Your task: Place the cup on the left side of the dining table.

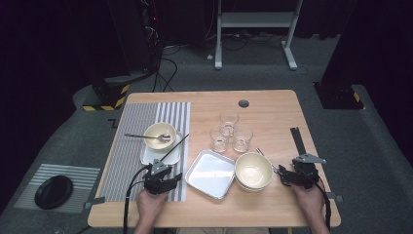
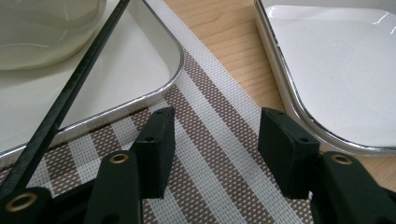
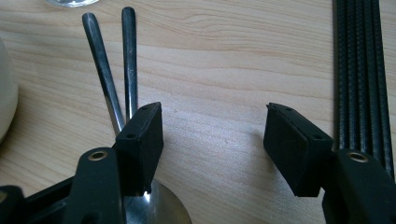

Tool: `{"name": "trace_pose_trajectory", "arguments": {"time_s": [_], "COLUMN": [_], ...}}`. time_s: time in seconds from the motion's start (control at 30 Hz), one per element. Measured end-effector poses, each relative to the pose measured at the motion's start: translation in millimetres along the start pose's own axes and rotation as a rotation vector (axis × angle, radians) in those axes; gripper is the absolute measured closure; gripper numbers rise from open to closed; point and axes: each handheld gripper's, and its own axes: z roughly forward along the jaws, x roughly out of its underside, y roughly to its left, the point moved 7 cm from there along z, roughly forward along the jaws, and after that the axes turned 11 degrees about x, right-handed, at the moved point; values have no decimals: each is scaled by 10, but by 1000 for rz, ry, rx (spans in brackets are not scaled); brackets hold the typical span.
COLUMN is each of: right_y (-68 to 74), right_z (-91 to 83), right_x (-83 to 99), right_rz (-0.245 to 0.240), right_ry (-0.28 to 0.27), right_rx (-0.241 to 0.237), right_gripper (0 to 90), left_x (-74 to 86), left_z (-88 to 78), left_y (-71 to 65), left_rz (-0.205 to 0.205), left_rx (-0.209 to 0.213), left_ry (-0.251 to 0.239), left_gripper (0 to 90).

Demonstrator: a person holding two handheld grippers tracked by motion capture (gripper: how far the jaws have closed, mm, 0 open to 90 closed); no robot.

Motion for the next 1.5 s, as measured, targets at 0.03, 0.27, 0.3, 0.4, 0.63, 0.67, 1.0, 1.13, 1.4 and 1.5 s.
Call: {"name": "trace_pose_trajectory", "arguments": {"time_s": [0.03,0.27,0.3,0.4,0.63,0.67,1.0,1.13,1.4,1.5], "right_y": [0,0,0,2,0,-4,-89,-134,-214,-258], "right_z": [-1,-2,-2,-3,-3,-6,-93,-110,-120,-130], "right_x": [1,1,2,3,-1,-1,-38,-46,-67,-110], "right_rz": [-1,-2,0,5,0,4,26,34,56,61], "right_ry": [1,1,2,3,4,6,-15,-20,-14,-17], "right_rx": [-1,0,0,4,-8,-10,4,18,36,44], "right_gripper": [376,376,374,372,358,359,377,399,473,497], "left_x": [2,10,11,8,8,8,12,12,13,13], "left_z": [2,10,11,14,21,23,35,34,35,35], "left_y": [-2,-18,-20,-20,-31,-32,-58,-57,-59,-59], "left_rz": [-1,23,20,14,13,12,3,1,3,2], "left_rx": [-1,-16,-12,7,15,16,5,2,4,2], "left_ry": [-1,10,10,7,8,6,6,6,7,6], "left_gripper": [458,433,426,395,366,361,337,335,336,336]}}
